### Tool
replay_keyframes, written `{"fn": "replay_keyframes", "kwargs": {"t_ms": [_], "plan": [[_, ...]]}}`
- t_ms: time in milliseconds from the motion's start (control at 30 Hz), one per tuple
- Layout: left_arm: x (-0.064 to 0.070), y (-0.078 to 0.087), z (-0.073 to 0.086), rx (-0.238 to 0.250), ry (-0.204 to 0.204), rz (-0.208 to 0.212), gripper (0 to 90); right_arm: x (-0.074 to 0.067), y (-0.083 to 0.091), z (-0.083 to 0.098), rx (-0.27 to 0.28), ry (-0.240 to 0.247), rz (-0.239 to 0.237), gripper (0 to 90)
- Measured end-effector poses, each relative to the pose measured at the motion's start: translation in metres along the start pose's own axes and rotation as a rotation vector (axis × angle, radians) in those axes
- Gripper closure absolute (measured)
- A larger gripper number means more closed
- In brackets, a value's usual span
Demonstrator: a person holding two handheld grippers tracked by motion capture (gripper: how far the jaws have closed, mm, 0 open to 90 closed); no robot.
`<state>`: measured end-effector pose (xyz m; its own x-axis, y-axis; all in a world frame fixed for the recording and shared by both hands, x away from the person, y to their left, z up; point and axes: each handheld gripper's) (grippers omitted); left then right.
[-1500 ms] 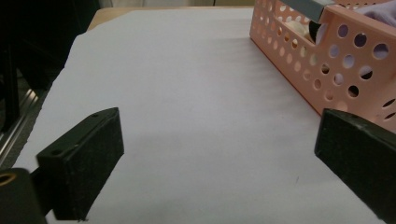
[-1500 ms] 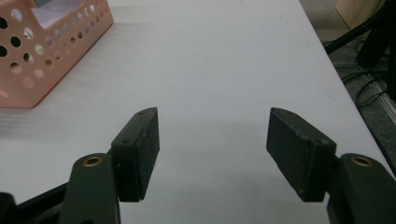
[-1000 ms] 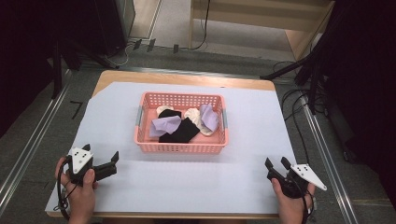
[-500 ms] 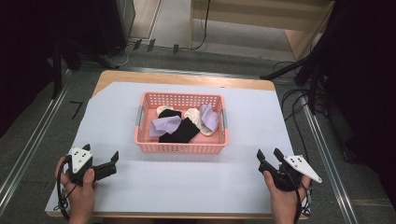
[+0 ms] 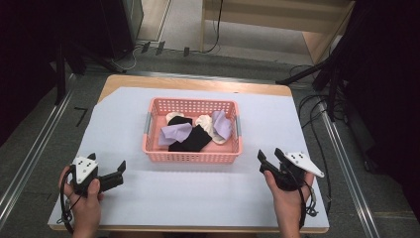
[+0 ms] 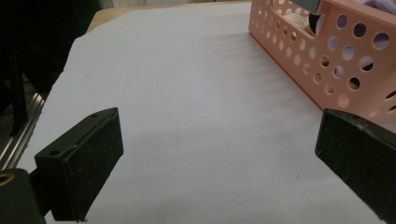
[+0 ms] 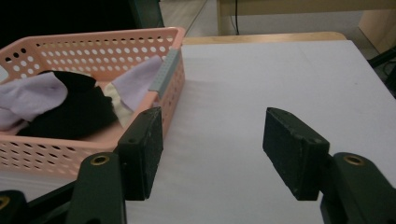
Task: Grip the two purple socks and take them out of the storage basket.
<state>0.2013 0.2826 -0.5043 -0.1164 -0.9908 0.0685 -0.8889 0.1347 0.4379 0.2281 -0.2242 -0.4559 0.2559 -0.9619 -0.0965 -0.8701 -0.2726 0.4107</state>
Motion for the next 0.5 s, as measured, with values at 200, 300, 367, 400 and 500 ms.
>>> {"fn": "replay_keyframes", "kwargs": {"t_ms": [200, 300, 367, 400, 500], "plan": [[-0.001, 0.0, 0.0, -0.006, 0.009, 0.004, 1.7, -0.018, -0.013, -0.014, 0.007, 0.011, -0.031, 38.3], [-0.001, 0.0, 0.0, -0.003, 0.014, 0.0, 1.7, -0.027, -0.021, -0.019, 0.002, 0.028, -0.046, 38.3], [-0.002, 0.0, 0.0, -0.005, 0.016, 0.007, 1.7, -0.037, -0.03, -0.024, -0.008, 0.041, -0.064, 38.3], [-0.002, 0.0, 0.0, -0.005, 0.016, 0.007, 1.7, -0.037, -0.03, -0.024, -0.008, 0.041, -0.064, 38.3], [-0.002, 0.0, -0.001, -0.006, 0.018, 0.007, 1.7, -0.047, -0.038, -0.028, -0.016, 0.048, -0.081, 38.3]]}}
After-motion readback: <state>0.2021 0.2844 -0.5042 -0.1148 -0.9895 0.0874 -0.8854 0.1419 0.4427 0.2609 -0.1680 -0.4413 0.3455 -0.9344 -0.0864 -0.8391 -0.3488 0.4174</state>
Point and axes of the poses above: each handheld gripper's, and its own axes: y roughly backward along the jaws, z roughly out of its underside, x roughly to its right, and after that the axes turned 6 degrees about y, right-handed
